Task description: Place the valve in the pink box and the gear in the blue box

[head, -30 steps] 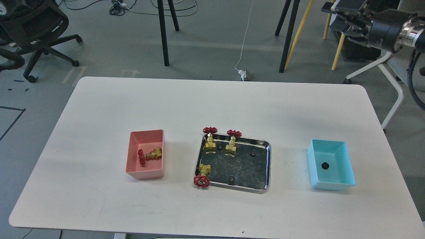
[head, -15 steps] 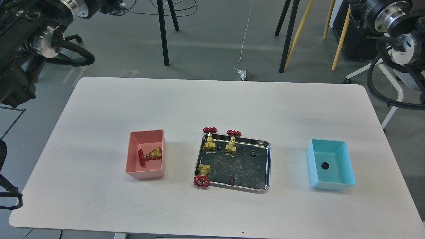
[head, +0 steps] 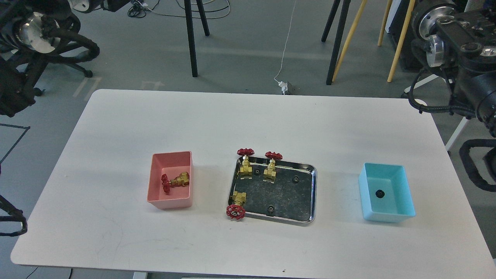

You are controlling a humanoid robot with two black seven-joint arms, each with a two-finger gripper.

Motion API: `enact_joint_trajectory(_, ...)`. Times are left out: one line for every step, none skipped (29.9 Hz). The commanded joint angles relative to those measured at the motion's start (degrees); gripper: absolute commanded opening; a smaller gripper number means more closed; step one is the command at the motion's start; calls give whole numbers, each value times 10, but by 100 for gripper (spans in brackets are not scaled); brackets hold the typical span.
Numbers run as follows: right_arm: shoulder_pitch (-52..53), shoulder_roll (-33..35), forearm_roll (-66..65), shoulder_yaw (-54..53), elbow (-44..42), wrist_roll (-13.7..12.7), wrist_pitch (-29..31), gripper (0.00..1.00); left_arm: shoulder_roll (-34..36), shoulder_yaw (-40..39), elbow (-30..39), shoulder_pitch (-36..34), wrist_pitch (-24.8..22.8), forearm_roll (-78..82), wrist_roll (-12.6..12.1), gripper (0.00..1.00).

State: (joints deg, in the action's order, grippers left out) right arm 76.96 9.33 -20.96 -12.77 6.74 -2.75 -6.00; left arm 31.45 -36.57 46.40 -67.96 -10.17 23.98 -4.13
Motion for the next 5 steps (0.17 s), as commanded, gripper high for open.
enact_joint_trajectory(2, -8, 0, 50, -3, 19, -7, 96, 5, 1, 0, 2, -1, 0, 3, 98)
enact_joint_trajectory(5, -10, -1, 58, -5, 18, -15, 97, 5, 1, 0, 2, -1, 0, 3, 98)
enact_joint_trajectory(6, -10, -1, 63, -4, 18, -23, 98, 5, 1, 0, 2, -2, 0, 3, 98)
enact_joint_trajectory(10, -10, -1, 64, -1, 18, -28, 99, 5, 0, 0, 2, -3, 0, 3, 98)
enact_joint_trajectory(13, -10, 0, 64, -1, 21, -28, 99, 5, 1, 0, 1, -3, 0, 3, 98)
